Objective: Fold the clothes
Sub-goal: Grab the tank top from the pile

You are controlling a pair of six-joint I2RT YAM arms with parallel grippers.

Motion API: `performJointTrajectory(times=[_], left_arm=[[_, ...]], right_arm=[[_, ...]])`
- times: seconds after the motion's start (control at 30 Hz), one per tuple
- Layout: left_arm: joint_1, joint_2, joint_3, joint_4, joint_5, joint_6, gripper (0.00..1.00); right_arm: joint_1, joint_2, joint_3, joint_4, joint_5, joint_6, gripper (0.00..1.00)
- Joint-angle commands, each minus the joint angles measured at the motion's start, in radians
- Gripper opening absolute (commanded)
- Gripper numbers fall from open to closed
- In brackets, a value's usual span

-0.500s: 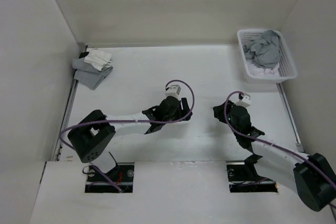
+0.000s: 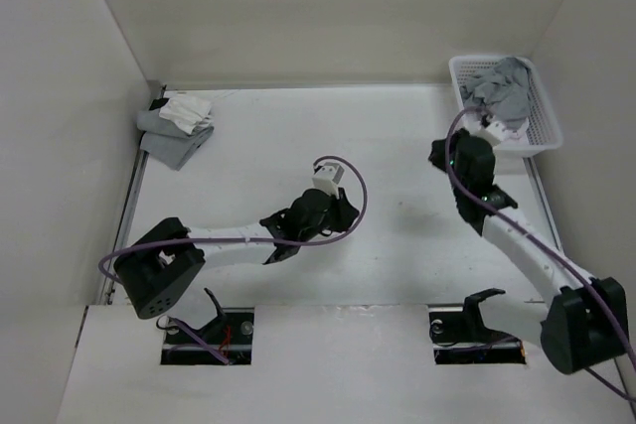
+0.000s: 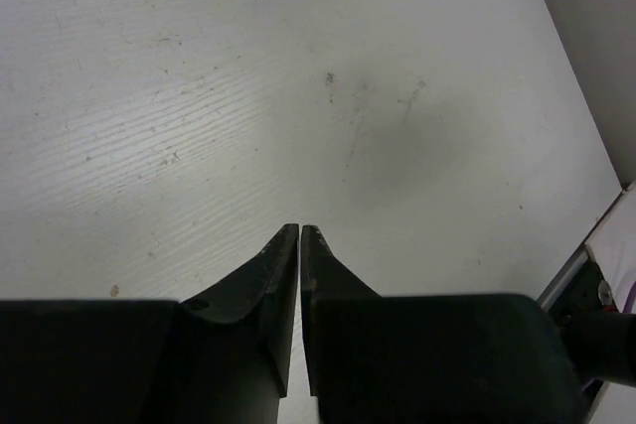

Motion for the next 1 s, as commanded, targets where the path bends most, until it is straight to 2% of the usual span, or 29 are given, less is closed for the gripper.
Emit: performJointTrajectory(times=[0.0, 0.07, 0.2, 0.27, 0.33, 0.4, 0.47, 0.63, 0.7, 0.73, 0.8, 0.9, 0.97], left_arm=[[0.011, -0.036, -0.032, 0.093, 0.012, 0.040, 0.05], [0.025, -0.032, -0.049, 0.105, 0.014, 0.043, 0.11], [0.068, -0.025, -0.071, 0.124, 0.027, 0.035, 0.27], [0.086, -0.024, -0.080, 0.139, 0.035, 0.029, 0.36], [0.102, -0.024, -0.094, 0.166, 0.040, 0.024, 0.44], [0.112, -0.019, -0.104, 0.199, 0.044, 0.024, 0.47], [0.125, -0.009, -0.108, 0.216, 0.047, 0.024, 0.49], [0.152, 0.028, -0.111, 0.257, 0.055, 0.023, 0.49], [0.157, 0.042, -0.106, 0.263, 0.058, 0.023, 0.49], [0.159, 0.056, -0.098, 0.266, 0.064, 0.023, 0.49], [0.159, 0.070, -0.091, 0.268, 0.069, 0.023, 0.49], [0.159, 0.085, -0.083, 0.268, 0.070, 0.020, 0.49], [0.159, 0.088, -0.080, 0.268, 0.072, 0.020, 0.49]], right_arm=[[-0.194, 0.131, 0.216, -0.026, 0.056, -0.088, 0.05], [-0.318, 0.249, 0.342, -0.044, 0.035, -0.088, 0.04], [-0.444, 0.503, 0.615, -0.084, 0.032, -0.151, 0.10], [-0.498, 0.660, 0.788, -0.136, 0.043, -0.198, 0.20], [-0.550, 0.816, 0.958, -0.201, 0.035, -0.229, 0.34], [-0.599, 0.966, 1.115, -0.250, 0.026, -0.241, 0.45], [-0.628, 1.080, 1.235, -0.288, -0.014, -0.246, 0.49], [-0.662, 1.304, 1.489, -0.372, -0.138, -0.246, 0.53], [-0.662, 1.337, 1.525, -0.377, -0.163, -0.241, 0.51], [-0.662, 1.366, 1.553, -0.377, -0.180, -0.228, 0.46], [-0.662, 1.381, 1.568, -0.379, -0.191, -0.209, 0.35], [-0.662, 1.372, 1.548, -0.370, -0.185, -0.175, 0.09], [-0.659, 1.319, 1.477, -0.315, -0.168, -0.159, 0.01]])
